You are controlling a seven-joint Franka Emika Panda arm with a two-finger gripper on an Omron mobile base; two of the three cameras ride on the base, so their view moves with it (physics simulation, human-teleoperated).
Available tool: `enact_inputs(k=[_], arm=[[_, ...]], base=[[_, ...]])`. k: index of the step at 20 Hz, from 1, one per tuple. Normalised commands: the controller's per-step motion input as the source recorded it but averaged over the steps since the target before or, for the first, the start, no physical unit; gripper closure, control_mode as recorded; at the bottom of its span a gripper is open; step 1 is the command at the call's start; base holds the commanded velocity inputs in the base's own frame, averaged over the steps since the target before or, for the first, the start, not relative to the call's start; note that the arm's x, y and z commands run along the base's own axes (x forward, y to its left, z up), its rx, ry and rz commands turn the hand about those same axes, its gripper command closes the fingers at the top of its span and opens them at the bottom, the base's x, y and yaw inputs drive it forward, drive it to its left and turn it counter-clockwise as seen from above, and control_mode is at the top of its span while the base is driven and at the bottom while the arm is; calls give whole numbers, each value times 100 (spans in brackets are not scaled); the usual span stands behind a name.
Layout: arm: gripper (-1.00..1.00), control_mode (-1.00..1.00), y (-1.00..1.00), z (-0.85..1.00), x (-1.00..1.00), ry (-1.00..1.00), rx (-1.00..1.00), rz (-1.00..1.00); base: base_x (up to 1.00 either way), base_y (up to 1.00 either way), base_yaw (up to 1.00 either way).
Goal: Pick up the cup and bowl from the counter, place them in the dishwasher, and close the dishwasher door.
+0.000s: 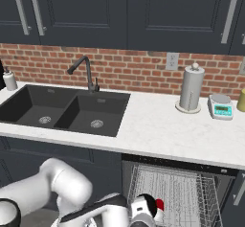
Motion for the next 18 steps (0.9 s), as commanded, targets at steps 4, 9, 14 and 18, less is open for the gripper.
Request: enact_inputs(k=[4, 9, 14, 18], arm=[[100, -100, -18, -26, 28, 0, 0, 10], [100, -100, -41, -26, 28, -1, 0, 12], [100, -100, -24, -7, 45, 0, 0, 7], [100, -100, -3, -30, 44, 0, 0, 5]], base=[[0, 0, 0], [0, 0, 0], [0, 0, 0], [0, 0, 0]])
